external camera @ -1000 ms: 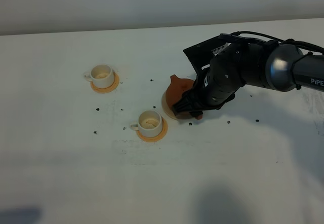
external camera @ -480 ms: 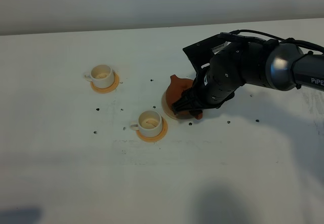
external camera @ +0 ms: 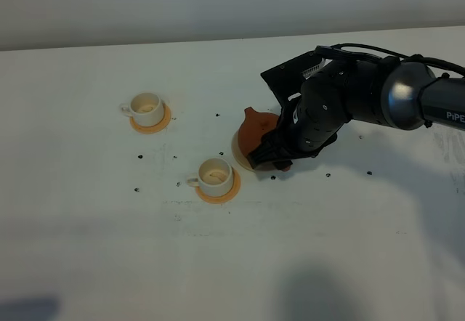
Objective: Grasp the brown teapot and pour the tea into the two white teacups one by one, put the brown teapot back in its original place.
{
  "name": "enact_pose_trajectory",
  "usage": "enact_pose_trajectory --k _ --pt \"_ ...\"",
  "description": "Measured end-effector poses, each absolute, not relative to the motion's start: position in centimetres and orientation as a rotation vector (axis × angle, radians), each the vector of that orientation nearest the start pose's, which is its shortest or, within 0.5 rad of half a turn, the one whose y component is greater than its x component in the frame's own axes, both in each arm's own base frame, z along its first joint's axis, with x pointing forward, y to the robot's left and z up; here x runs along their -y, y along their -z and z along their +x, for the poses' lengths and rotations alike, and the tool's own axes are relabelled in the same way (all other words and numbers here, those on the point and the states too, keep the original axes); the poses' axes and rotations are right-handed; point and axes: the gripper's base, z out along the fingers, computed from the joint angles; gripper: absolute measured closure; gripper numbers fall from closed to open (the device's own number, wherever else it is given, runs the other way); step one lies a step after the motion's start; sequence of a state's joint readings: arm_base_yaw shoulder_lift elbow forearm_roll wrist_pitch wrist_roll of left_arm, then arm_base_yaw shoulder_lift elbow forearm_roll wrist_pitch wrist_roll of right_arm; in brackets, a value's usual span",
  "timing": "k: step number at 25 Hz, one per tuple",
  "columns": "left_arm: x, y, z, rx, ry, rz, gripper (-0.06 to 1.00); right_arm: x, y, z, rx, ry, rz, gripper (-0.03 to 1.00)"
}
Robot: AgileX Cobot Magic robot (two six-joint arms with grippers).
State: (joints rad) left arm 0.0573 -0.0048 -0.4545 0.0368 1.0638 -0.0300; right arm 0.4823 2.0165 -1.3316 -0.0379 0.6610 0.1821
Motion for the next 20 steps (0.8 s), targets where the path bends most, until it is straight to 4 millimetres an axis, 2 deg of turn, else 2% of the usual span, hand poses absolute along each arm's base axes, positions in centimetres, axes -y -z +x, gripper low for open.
enact_pose_trajectory --k 14,20 --pt "-0.3 -26.4 -0.1 -2.086 -0.061 -0.092 0.59 -18.7 -15.2 36.0 -2.781 -0.131 -0.471 0.45" --pt "-0.3 -26.4 -0.1 -2.086 -0.061 -0.092 0.59 -18.9 -14.0 36.3 -2.804 -0.123 -0.483 0.45"
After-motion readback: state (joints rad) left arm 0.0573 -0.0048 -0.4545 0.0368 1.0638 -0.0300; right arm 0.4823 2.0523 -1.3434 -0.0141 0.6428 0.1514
